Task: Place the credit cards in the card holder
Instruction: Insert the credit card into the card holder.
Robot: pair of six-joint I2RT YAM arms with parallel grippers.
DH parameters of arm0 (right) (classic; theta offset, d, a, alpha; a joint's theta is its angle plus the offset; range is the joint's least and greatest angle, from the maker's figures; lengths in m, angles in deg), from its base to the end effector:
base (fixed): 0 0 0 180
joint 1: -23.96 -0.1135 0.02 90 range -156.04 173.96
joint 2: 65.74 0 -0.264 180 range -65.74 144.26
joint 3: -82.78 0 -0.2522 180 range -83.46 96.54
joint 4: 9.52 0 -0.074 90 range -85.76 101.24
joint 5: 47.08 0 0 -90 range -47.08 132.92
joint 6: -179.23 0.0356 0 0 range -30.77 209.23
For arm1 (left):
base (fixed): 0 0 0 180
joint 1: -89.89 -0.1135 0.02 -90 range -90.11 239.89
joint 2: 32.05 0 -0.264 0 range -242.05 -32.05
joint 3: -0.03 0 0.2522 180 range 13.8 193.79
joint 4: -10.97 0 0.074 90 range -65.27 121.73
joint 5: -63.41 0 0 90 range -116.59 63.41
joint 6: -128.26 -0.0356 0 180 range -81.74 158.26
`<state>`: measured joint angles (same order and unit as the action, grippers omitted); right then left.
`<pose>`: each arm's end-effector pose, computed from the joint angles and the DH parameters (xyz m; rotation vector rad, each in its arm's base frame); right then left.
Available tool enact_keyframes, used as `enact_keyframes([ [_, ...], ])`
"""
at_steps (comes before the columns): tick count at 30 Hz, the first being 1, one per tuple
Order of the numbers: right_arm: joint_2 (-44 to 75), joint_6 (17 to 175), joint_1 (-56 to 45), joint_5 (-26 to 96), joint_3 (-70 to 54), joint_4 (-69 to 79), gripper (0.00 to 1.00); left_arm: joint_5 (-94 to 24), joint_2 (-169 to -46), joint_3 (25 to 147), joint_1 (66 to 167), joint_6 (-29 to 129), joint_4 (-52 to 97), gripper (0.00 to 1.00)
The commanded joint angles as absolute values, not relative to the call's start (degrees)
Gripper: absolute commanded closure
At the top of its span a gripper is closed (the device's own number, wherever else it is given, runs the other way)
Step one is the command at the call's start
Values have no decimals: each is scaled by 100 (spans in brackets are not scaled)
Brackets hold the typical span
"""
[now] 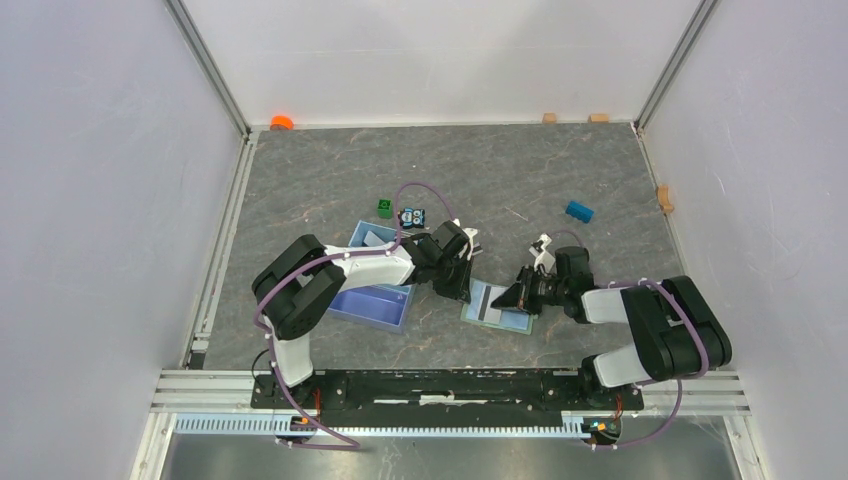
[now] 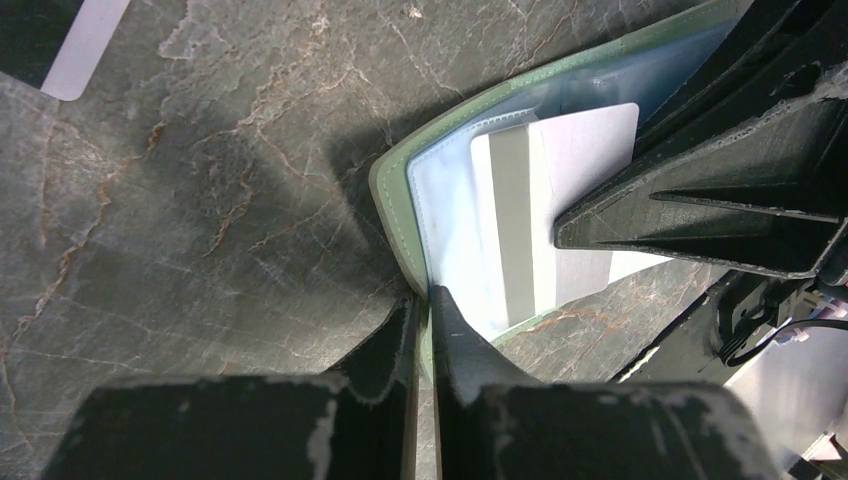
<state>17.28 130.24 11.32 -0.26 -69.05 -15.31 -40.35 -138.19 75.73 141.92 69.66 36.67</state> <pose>0.1885 0.0672 0.0938 0.2571 2.5389 1.3167 0.2218 -0.2979 0.1492 0.5906 2.6823 -0.8032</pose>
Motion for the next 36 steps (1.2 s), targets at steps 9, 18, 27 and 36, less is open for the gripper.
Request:
enact_keyframes([
  [9, 1298, 12231, 983, 1566, -6673, 305, 67, -4050, -13901, 7517, 14210, 6871, 3563, 98],
  [18, 524, 11841, 988, 2187, -6208, 1451, 54, -4038, -13858, 7488, 14205, 6886, 3536, 98],
  [27, 94, 11981, 808, 2172, -6265, 1673, 58, -4108, -13822, 7462, 14210, 6904, 3505, 98],
  [36, 266, 12322, 354, 2216, -6186, 1387, 63, -4266, -13826, 7461, 14207, 6927, 3431, 98],
])
